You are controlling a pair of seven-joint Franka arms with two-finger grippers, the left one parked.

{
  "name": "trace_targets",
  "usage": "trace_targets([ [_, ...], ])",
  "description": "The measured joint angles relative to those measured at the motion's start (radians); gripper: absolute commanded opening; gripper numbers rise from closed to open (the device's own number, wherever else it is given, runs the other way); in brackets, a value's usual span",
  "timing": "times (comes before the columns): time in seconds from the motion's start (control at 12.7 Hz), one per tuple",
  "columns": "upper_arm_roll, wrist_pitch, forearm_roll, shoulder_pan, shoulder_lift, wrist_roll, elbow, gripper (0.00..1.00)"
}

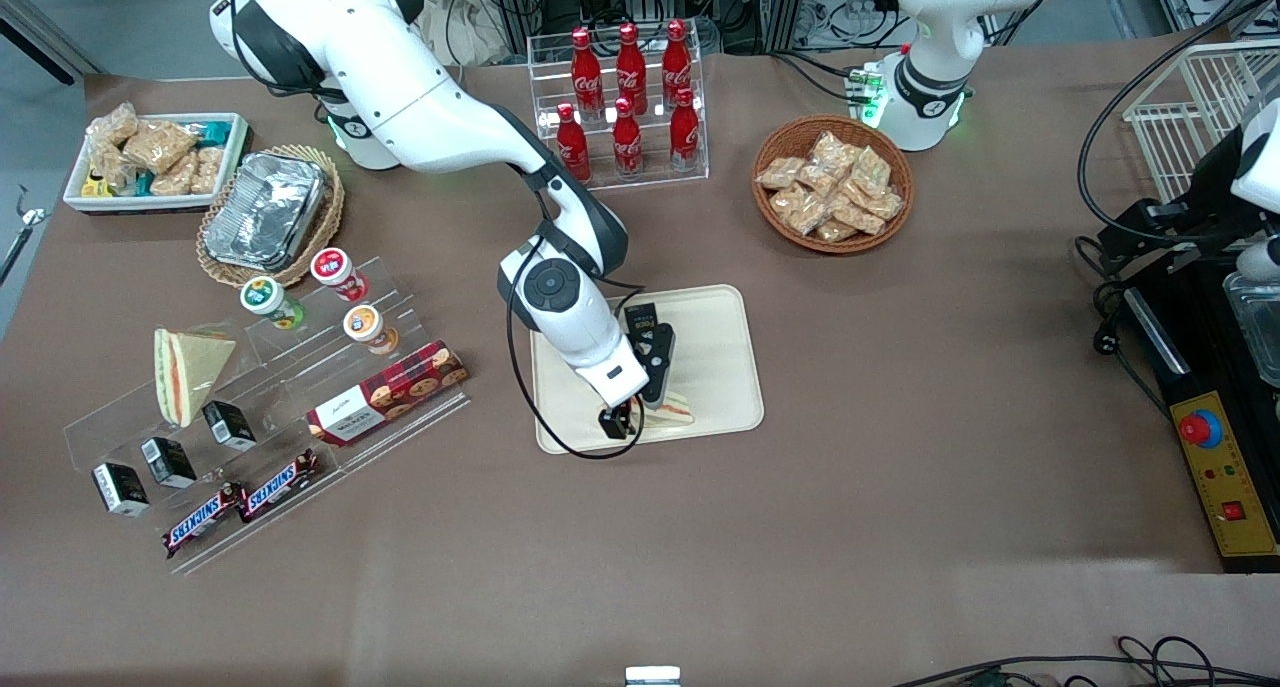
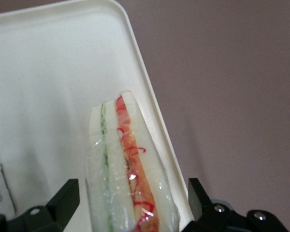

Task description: Place sandwich on tray

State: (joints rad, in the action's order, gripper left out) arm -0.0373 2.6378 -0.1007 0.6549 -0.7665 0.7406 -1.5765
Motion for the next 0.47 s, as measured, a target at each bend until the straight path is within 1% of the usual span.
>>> trace_targets([
  [0.24,0.001,-0.069,-0.078,-0.005,0.045,0.0,0.01,1.0],
  [0.47,0.005,-0.229,-0.103,-0.008,0.133,-0.007,0.014,1.0],
])
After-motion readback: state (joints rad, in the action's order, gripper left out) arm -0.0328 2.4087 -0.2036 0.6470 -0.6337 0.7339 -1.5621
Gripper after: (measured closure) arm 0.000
